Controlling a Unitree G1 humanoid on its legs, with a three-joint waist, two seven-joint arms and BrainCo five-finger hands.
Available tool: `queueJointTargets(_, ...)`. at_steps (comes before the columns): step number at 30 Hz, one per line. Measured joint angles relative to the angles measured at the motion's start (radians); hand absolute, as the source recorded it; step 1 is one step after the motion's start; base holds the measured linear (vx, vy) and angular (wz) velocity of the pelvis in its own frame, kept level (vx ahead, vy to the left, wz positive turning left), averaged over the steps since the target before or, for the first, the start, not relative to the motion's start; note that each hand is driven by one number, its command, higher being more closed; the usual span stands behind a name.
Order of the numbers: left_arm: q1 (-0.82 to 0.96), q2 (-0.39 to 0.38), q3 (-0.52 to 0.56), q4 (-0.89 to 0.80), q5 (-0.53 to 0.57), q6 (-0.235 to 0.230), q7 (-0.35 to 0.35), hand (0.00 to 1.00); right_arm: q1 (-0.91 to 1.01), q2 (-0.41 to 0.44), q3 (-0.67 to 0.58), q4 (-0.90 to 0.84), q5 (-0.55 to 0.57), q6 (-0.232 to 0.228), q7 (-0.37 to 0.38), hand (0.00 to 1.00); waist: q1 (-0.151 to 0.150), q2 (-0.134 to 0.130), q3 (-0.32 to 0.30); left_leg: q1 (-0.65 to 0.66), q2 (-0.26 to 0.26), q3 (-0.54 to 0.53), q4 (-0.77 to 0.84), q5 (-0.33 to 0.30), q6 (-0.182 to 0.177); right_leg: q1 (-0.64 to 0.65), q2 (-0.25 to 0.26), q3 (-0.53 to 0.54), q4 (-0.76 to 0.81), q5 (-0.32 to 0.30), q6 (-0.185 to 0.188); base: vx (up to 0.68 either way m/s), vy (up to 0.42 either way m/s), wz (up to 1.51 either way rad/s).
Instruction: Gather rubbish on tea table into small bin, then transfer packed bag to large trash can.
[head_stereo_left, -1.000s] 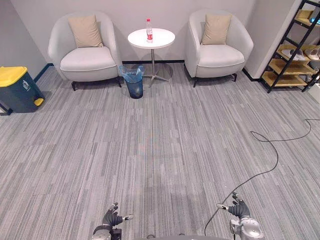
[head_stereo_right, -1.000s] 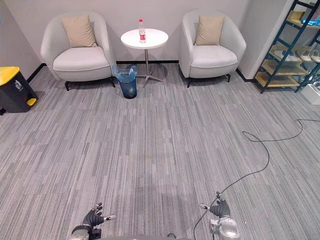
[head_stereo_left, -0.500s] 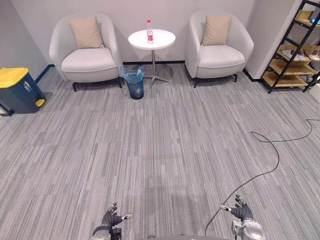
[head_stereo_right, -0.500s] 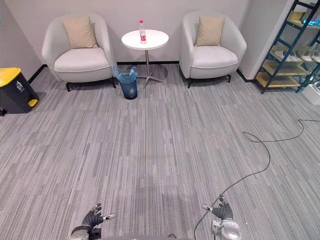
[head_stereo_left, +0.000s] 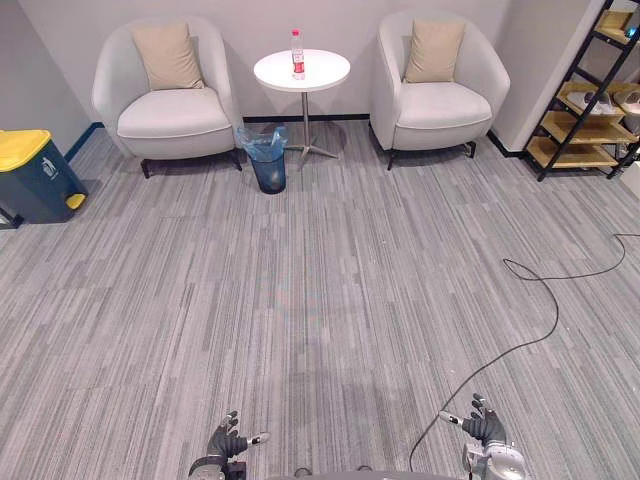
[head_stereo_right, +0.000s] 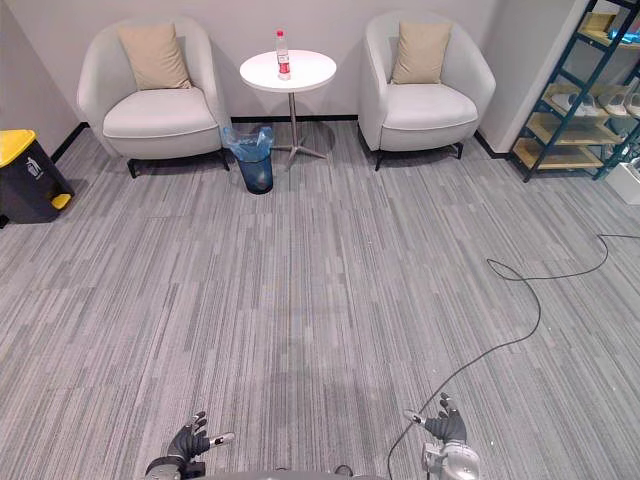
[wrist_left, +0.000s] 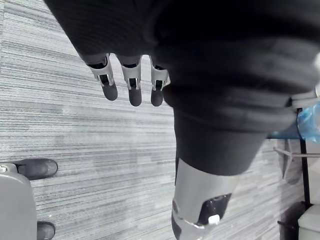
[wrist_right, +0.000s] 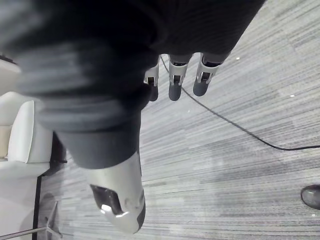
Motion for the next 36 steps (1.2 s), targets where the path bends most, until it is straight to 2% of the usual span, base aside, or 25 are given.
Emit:
queueJointTargets(3,-0.001,0.0,0.0,-0.002,-0.011,0.0,0.001,0.0,-0.006,0.0,0.0,0.0,0.0,0.007,-0.001,0.0,0.002,0.001,-0.001,-0.028,0.003,0.013,0.041,-0.028,0.008,-0.025,0.0,0.011,0.023,-0.017,0.001,0.06,0.014,-0.15)
queueJointTargets(5,0.0,0.0,0.001,-0.018,-0.017,0.0,0.001,0.0,-0.008,0.0,0.0,0.0,0.0,0.014,-0.003,0.0,0.014,0.005,-0.002,-0.044,0.009,0.03,0.079,-0.059,0.011,-0.072,0.0,0.026,0.113,-0.07,0.004,0.1,0.025,-0.27)
queueJointTargets(6,0.0,0.0,0.001,-0.033,-0.019,0.0,0.002,0.0,-0.01,-0.001,0.0,0.0,0.0,0.017,-0.004,0.0,0.024,0.004,-0.002,-0.048,0.01,0.045,0.099,-0.079,0.013,-0.112,-0.006,0.034,0.202,-0.12,0.012,0.11,0.018,-0.22)
queueJointTargets(7,0.0,0.001,0.001,-0.042,-0.02,-0.001,0.003,0.0,-0.013,-0.001,-0.001,0.0,0.0,0.02,-0.006,0.0,0.024,0.003,-0.001,-0.05,0.004,0.048,0.116,-0.093,0.017,-0.147,-0.02,0.028,0.297,-0.167,0.039,0.11,0.022,-0.16)
queueJointTargets(9,-0.003,0.001,-0.002,-0.043,-0.02,0.0,0.003,0.0,-0.027,-0.003,-0.001,0.001,0.0,0.025,-0.014,0.0,0.022,0.002,0.003,-0.045,-0.007,0.057,0.132,-0.109,0.014,-0.216,-0.051,-0.009,0.46,-0.21,0.092,0.11,0.034,-0.08)
queueJointTargets(10,-0.004,0.002,-0.002,-0.044,-0.021,-0.001,0.003,0.0,-0.034,-0.003,-0.001,0.001,0.0,0.027,-0.019,0.0,0.021,0.003,0.007,-0.037,-0.01,0.061,0.133,-0.116,0.018,-0.243,-0.063,-0.024,0.527,-0.217,0.105,0.12,0.05,-0.13)
queueJointTargets(12,-0.016,0.021,-0.022,-0.051,-0.027,0.0,0.006,0.0,-0.044,-0.003,0.001,0.002,0.0,0.031,-0.023,0.0,0.018,0.002,0.035,0.021,-0.023,0.056,0.132,-0.148,0.047,-0.352,-0.13,-0.1,0.82,-0.236,0.105,0.15,0.032,0.02)
queueJointTargets(13,-0.016,0.026,-0.023,-0.053,-0.027,0.0,0.006,0.0,-0.043,-0.005,0.001,0.005,0.0,0.033,-0.023,0.0,0.017,0.008,0.04,0.032,-0.024,0.049,0.131,-0.154,0.049,-0.368,-0.145,-0.116,0.846,-0.26,0.098,0.25,-0.006,0.18)
queueJointTargets(15,-0.026,0.032,-0.019,-0.063,-0.027,0.0,0.021,0.0,-0.062,-0.03,0.002,0.008,0.0,0.036,-0.023,0.0,0.0,0.008,0.044,0.06,-0.009,0.031,0.127,-0.173,0.043,-0.43,-0.176,-0.16,0.8,-0.288,0.08,0.24,-0.029,0.24)
queueJointTargets(16,-0.03,0.033,-0.018,-0.062,-0.027,0.0,0.022,0.0,-0.073,-0.039,0.003,0.009,0.0,0.036,-0.023,0.0,-0.007,0.015,0.049,0.067,0.002,0.023,0.123,-0.175,0.04,-0.44,-0.174,-0.163,0.758,-0.285,0.075,0.2,-0.074,0.35)
queueJointTargets(17,-0.044,0.033,-0.018,-0.062,-0.027,0.0,0.023,0.0,-0.094,-0.06,0.004,0.009,0.0,0.036,-0.023,0.0,-0.025,0.031,0.061,0.076,0.034,0.009,0.118,-0.18,0.031,-0.456,-0.156,-0.165,0.635,-0.253,0.07,0.27,-0.124,0.38)
queueJointTargets(18,-0.055,0.034,-0.019,-0.062,-0.026,-0.001,0.023,0.0,-0.105,-0.072,0.003,0.008,0.0,0.036,-0.024,0.0,-0.032,0.03,0.07,0.086,0.047,0.001,0.116,-0.183,0.021,-0.452,-0.147,-0.155,0.517,-0.189,0.07,0.45,-0.226,0.42)
queueJointTargets(19,-0.07,0.038,-0.019,-0.061,-0.026,-0.002,0.024,0.0,-0.106,-0.087,0.002,0.008,0.001,0.035,-0.025,0.0,-0.032,0.019,0.077,0.104,0.053,-0.006,0.116,-0.196,-0.005,-0.442,-0.145,-0.148,0.419,-0.043,0.055,0.42,-0.225,0.28)
queueJointTargets(20,-0.073,0.037,-0.019,-0.061,-0.026,-0.002,0.025,0.0,-0.105,-0.092,0.001,0.008,0.001,0.036,-0.026,0.0,-0.031,0.017,0.077,0.115,0.062,-0.011,0.116,-0.206,-0.023,-0.431,-0.142,-0.147,0.407,0.032,0.032,0.41,-0.253,0.1)
queueJointTargets(21,-0.079,0.028,-0.019,-0.058,-0.026,-0.004,0.026,0.0,-0.112,-0.105,-0.004,0.007,0.002,0.036,-0.027,0.0,-0.029,0.038,0.084,0.11,0.089,-0.009,0.12,-0.206,-0.039,-0.436,-0.122,-0.159,0.437,0.002,-0.014,0.32,-0.229,0.08)
queueJointTargets(22,-0.089,0.029,-0.019,-0.058,-0.026,-0.004,0.026,0.0,-0.125,-0.105,-0.006,0.006,0.002,0.036,-0.028,0.0,-0.034,0.042,0.086,0.107,0.097,-0.011,0.138,-0.192,-0.062,-0.454,-0.124,-0.164,0.485,-0.042,-0.027,0.3,-0.231,0.07)
queueJointTargets(23,-0.095,0.027,-0.019,-0.058,-0.026,-0.003,0.027,0.0,-0.127,-0.105,-0.007,0.006,0.002,0.036,-0.028,0.0,-0.034,0.046,0.088,0.104,0.104,-0.012,0.157,-0.188,-0.069,-0.453,-0.122,-0.171,0.501,-0.061,-0.039,0.33,-0.249,0.15)
queueJointTargets(25,-0.111,0.017,-0.019,-0.059,-0.026,-0.004,0.029,0.0,-0.121,-0.101,-0.006,0.006,0.003,0.036,-0.025,0.0,-0.032,0.058,0.088,0.04,0.132,-0.023,0.336,-0.175,-0.093,-0.404,-0.104,-0.197,0.484,-0.099,-0.057,0.34,-0.247,0.24)
queueJointTargets(26,-0.114,0.01,-0.019,-0.06,-0.026,-0.004,0.029,0.0,-0.118,-0.099,-0.002,0.006,0.016,0.036,-0.025,0.0,-0.033,0.065,0.09,-0.031,0.16,-0.04,0.524,-0.136,-0.132,-0.334,-0.081,-0.216,0.431,-0.106,-0.061,0.35,-0.228,0.37)
queueJointTargets(27,-0.111,0.004,-0.019,-0.061,-0.026,-0.004,0.027,0.0,-0.108,-0.098,0.006,0.005,0.026,0.035,-0.025,0.0,-0.032,0.07,0.096,-0.09,0.194,-0.048,0.686,-0.105,-0.133,-0.267,-0.059,-0.227,0.378,-0.108,-0.067,0.35,-0.208,0.29)
queueJointTargets(28,-0.106,-0.001,-0.019,-0.064,-0.026,-0.004,0.024,0.0,-0.096,-0.097,0.015,0.001,0.038,0.035,-0.025,0.0,-0.029,0.07,0.104,-0.154,0.236,-0.031,0.888,-0.111,-0.122,-0.174,-0.028,-0.233,0.317,-0.108,-0.075,0.35,-0.192,0.07)
queueJointTargets(30,-0.082,-0.004,-0.019,-0.073,-0.026,-0.003,0.023,0.0,-0.091,-0.091,0.023,-0.009,0.055,0.032,-0.028,0.0,-0.009,0.064,0.108,-0.237,0.269,0.013,1.038,-0.134,-0.095,-0.075,-0.005,-0.225,0.253,-0.12,-0.097,0.29,-0.125,-0.14)
queueJointTargets(32,-0.077,-0.01,-0.02,-0.086,-0.026,-0.003,0.023,0.0,-0.087,-0.086,0.022,-0.034,0.064,0.029,-0.03,0.0,0.002,0.062,0.11,-0.337,0.257,0.055,1.017,-0.148,-0.072,-0.028,-0.005,-0.207,0.204,-0.124,-0.102,0.31,-0.06,-0.25)
queueJointTargets(34,-0.082,-0.011,-0.019,-0.093,-0.026,-0.003,0.023,0.0,-0.099,-0.078,0.011,-0.033,0.067,0.03,-0.03,0.0,0.025,0.063,0.117,-0.408,0.227,0.092,0.87,-0.155,-0.06,-0.004,-0.016,-0.183,0.185,-0.118,-0.09,0.3,0.015,-0.36)
queueJointTargets(36,-0.078,-0.019,-0.018,-0.101,-0.026,-0.003,0.024,0.0,-0.104,-0.068,-0.005,-0.029,0.067,0.032,-0.031,0.0,0.034,0.05,0.129,-0.412,0.129,0.099,0.481,-0.126,-0.071,0.041,-0.058,-0.16,0.159,-0.139,-0.052,0.37,0.109,-0.29)
